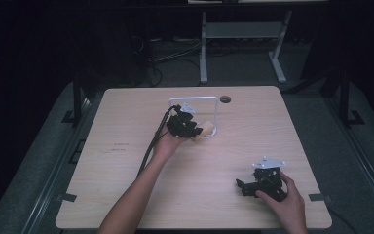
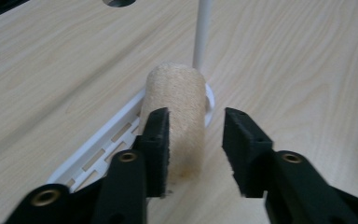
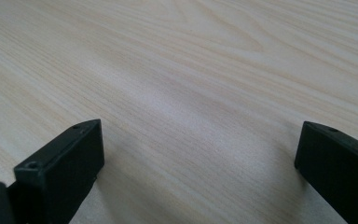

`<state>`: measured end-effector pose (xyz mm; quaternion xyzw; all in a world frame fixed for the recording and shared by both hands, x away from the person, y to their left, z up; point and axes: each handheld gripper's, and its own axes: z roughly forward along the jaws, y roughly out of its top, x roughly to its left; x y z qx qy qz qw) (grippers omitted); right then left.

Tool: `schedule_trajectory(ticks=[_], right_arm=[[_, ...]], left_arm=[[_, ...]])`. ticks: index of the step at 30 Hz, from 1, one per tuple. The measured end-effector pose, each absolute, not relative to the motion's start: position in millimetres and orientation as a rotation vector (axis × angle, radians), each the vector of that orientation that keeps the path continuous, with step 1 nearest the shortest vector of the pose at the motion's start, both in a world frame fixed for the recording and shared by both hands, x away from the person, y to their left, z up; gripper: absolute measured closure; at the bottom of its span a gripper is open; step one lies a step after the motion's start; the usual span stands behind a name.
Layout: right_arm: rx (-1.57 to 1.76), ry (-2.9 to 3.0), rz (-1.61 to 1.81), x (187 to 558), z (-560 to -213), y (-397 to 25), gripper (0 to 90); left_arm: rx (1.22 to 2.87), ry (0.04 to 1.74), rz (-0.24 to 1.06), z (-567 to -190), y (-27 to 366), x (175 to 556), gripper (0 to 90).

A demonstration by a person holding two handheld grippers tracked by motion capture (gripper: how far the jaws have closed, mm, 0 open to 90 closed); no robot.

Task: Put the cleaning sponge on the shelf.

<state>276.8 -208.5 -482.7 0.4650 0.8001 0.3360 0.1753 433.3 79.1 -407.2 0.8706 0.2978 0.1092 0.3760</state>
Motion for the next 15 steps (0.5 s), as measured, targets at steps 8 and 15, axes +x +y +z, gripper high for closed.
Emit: schedule_trajectory(ticks=[8,15], right_arm=[[1.314,2.267,0.948,276.9,-482.7,-208.7,0.9],[1.314,2.267,0.948,276.9,-482.7,-208.7,0.9]], left_arm=[[2.223,0.763,0.155,-416.5,86.3,419.8,90.0],[2.239,0.739,0.126,-432.4,82.1,408.6,90.0]])
